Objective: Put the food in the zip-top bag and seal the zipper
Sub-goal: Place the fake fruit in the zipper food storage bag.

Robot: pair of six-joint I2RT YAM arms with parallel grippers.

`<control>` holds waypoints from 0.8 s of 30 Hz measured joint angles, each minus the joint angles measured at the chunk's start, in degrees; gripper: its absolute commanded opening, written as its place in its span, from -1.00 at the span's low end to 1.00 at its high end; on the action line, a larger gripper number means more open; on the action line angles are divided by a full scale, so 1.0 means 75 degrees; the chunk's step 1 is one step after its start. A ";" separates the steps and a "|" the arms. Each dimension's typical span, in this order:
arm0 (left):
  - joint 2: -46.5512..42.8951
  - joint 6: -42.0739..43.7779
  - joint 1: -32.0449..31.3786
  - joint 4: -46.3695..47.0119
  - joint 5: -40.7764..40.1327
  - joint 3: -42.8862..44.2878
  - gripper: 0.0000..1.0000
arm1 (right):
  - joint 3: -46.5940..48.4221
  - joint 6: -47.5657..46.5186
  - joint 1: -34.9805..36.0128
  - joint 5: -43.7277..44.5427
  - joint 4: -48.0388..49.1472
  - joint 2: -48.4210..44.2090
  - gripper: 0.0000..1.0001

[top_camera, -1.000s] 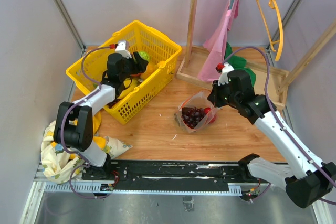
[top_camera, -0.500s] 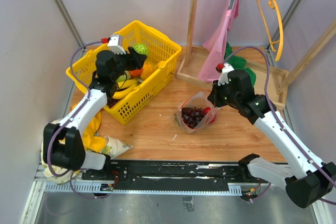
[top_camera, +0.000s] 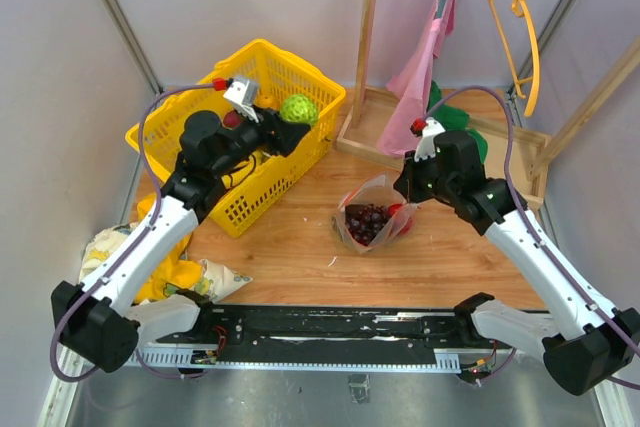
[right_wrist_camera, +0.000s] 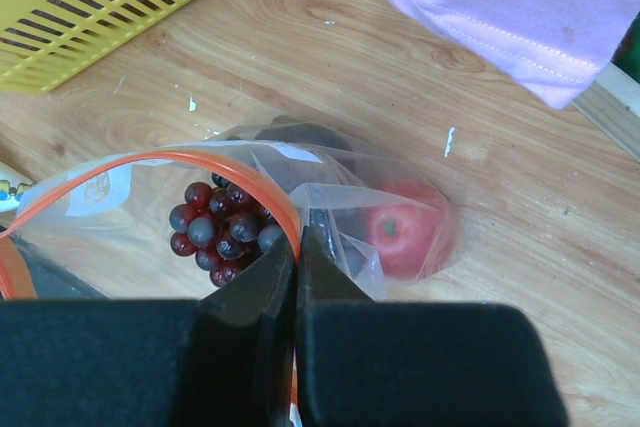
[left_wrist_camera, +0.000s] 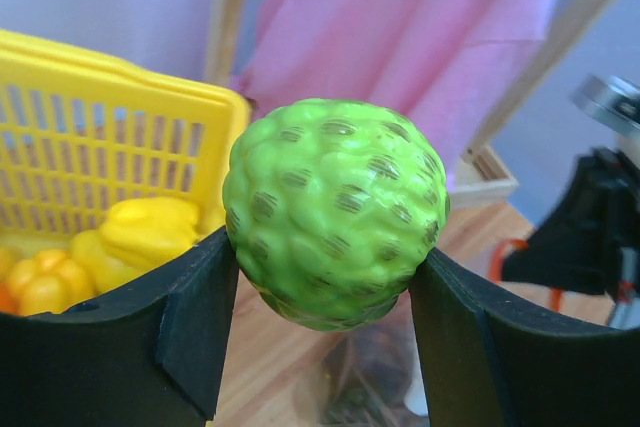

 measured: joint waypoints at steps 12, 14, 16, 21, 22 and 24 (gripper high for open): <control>-0.0539 0.0866 -0.2871 -0.0329 -0.0463 0.0000 -0.36 | 0.0242 0.0000 0.0000 -0.0192 -0.0137 0.0038 -0.99; -0.0481 0.1040 -0.3348 -0.0353 -0.0650 0.0000 -0.36 | 0.0242 -0.0003 0.0000 -0.0192 -0.0146 0.0035 -0.99; -0.0385 0.1186 -0.3719 -0.0376 -0.0816 0.0000 -0.35 | 0.0242 -0.0003 0.0000 -0.0198 -0.0154 0.0035 -0.99; 0.0125 0.1445 -0.4389 -0.0443 -0.1256 0.0006 -0.35 | 0.0242 -0.0003 0.0000 -0.0251 -0.0166 0.0035 -0.99; 0.0280 0.1483 -0.4497 -0.0487 -0.1349 0.0029 -0.35 | 0.0242 0.0000 0.0000 -0.0256 -0.0166 0.0035 -0.99; 0.0632 0.1550 -0.4721 -0.0612 -0.1568 0.0122 -0.34 | 0.0242 0.0000 0.0000 -0.0265 -0.0166 0.0035 -0.99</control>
